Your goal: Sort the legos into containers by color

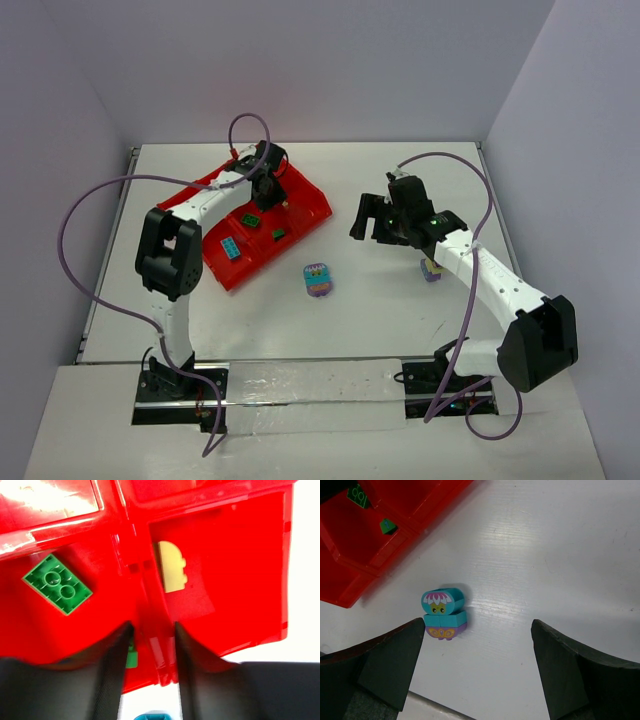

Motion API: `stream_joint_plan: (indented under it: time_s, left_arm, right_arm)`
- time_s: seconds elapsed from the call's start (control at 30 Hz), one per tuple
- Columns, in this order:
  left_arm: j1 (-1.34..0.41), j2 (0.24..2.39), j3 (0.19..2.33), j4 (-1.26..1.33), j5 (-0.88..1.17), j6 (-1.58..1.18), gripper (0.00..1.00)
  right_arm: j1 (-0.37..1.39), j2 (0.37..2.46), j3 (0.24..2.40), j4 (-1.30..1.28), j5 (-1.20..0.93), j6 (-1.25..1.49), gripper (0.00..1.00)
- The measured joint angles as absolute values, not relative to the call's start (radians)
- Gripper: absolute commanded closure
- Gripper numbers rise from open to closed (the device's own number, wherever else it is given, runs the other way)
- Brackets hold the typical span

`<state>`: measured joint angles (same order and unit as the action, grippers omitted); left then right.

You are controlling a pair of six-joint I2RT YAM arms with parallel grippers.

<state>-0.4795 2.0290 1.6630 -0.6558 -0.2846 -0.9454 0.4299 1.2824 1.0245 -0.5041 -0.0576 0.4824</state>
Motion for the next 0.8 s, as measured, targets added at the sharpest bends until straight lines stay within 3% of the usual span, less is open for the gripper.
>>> stream_joint_plan:
  time_s: [0.1, 0.47, 0.8]
  left_arm:
    - [-0.481, 2.016, 1.632, -0.618, -0.285, -0.940, 0.66]
    - [-0.483, 1.945, 1.527, -0.594, -0.270, -0.881, 0.54]
    - [-0.503, 1.858, 1.485, -0.661, -0.269, -0.804, 0.30]
  right_arm:
    - [0.431, 1.283, 1.024, -0.504, -0.055, 0.486, 0.06]
    - [0.463, 1.319, 1.024, -0.501, -0.049, 0.504, 0.06]
    - [0.479, 1.346, 1.023, -0.483, -0.048, 0.508, 0.06]
